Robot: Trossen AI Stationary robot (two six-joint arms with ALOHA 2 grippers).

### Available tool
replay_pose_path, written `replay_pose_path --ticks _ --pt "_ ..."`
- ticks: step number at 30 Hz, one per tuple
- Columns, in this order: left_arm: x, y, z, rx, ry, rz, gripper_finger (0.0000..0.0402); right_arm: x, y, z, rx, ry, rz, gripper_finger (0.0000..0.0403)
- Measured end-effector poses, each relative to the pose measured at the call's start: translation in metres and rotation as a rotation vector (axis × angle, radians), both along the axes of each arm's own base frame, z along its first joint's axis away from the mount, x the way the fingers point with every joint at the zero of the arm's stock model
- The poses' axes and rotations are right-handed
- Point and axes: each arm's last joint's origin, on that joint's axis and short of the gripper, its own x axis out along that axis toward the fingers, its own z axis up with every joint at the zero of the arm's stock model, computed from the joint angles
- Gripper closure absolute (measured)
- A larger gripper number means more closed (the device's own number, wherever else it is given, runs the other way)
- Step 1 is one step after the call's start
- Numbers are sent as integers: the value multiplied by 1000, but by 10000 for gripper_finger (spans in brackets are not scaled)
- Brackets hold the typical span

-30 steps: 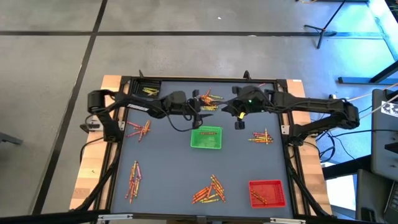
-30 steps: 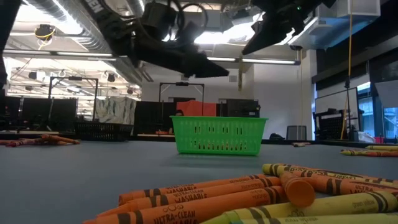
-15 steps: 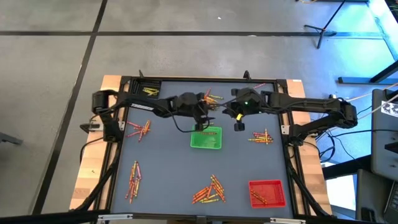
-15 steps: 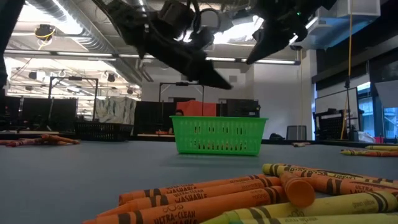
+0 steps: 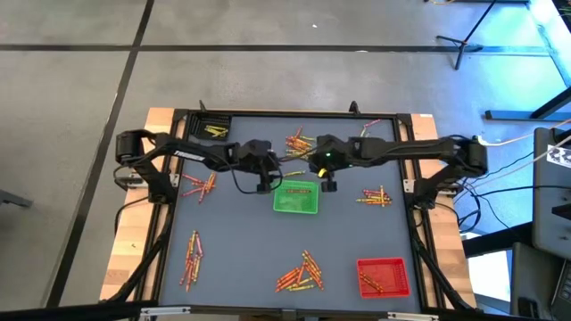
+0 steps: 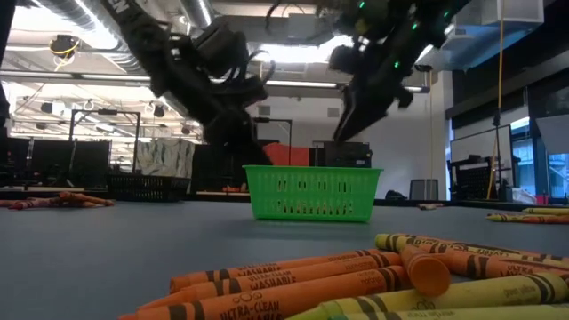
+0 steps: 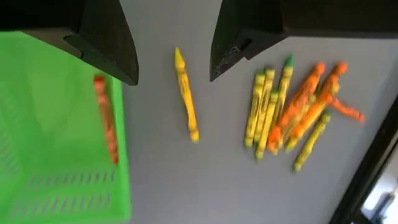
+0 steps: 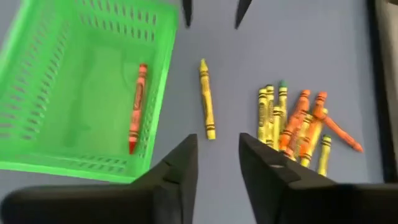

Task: Sort crayons
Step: Put the light green crayon into the black bin

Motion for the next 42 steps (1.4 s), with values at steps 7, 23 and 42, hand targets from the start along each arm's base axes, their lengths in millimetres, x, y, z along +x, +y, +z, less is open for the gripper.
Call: replay_pose_path --ticks 7,23,42 --pt "-22 2 -6 26 25 57 221 20 -27 -36 13 -1 5 263" --pt "-56 3 -20 22 -155 60 221 29 -59 -70 263 -96 147 217" --pt "-59 2 -22 18 -175 66 221 38 -64 -113 225 -23 152 277"
